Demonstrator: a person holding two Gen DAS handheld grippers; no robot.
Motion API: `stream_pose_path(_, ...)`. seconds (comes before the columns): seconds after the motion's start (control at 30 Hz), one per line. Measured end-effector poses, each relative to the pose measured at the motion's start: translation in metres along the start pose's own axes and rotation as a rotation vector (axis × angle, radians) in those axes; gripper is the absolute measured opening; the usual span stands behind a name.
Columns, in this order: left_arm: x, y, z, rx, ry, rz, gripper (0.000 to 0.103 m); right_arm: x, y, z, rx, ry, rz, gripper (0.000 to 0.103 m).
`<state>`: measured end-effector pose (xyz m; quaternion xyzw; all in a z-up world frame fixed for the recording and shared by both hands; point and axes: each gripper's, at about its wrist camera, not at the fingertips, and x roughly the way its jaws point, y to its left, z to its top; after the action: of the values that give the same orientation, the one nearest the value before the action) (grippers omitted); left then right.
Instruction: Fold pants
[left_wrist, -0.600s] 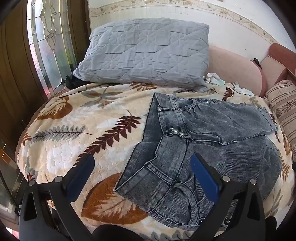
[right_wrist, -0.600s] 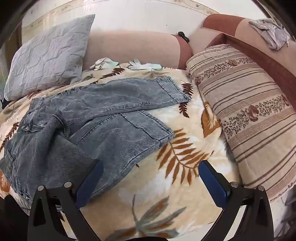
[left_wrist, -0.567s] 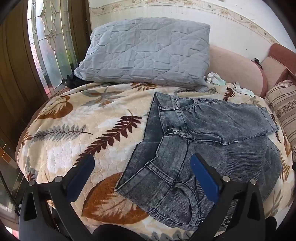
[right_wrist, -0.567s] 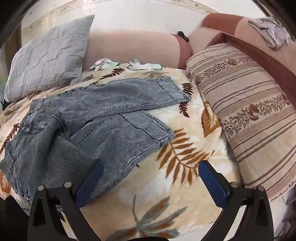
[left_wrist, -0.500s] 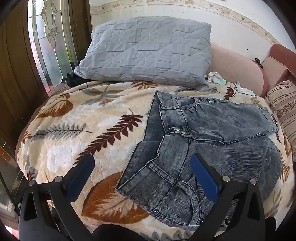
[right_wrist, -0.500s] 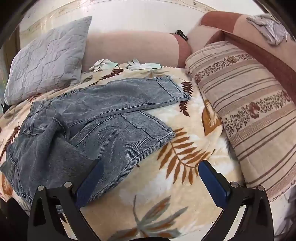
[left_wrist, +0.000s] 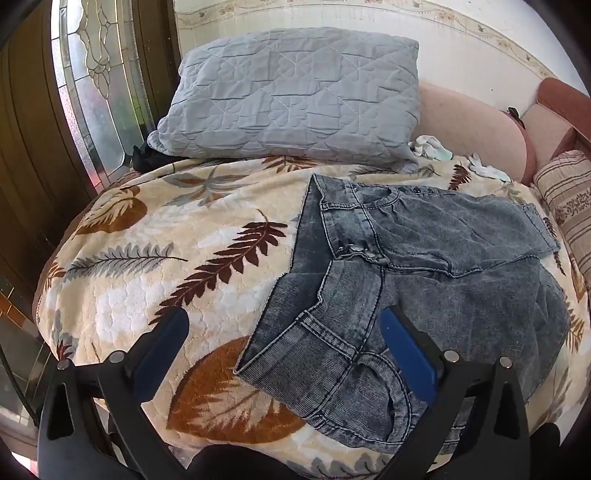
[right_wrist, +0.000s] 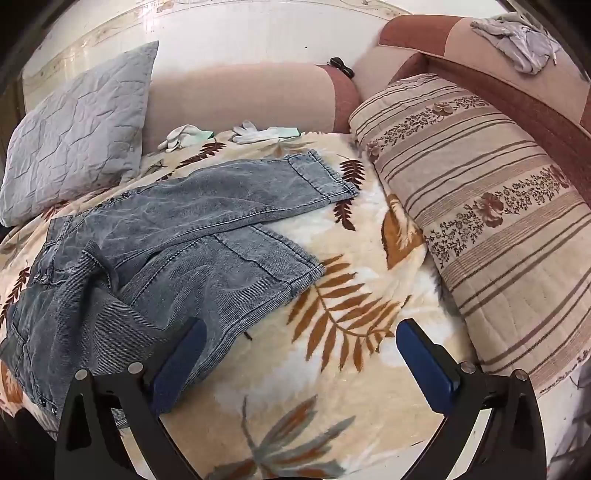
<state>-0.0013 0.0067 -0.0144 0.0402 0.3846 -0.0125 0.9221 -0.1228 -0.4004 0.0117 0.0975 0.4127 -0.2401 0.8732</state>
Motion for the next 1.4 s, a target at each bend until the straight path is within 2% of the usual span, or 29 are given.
stream_pose_path(1.4,0.014,0.000,-0.004,-0.012,0.065,0.008,0.103,0.001,0.001,-0.001,-0.007,-0.008,0.013,0.103)
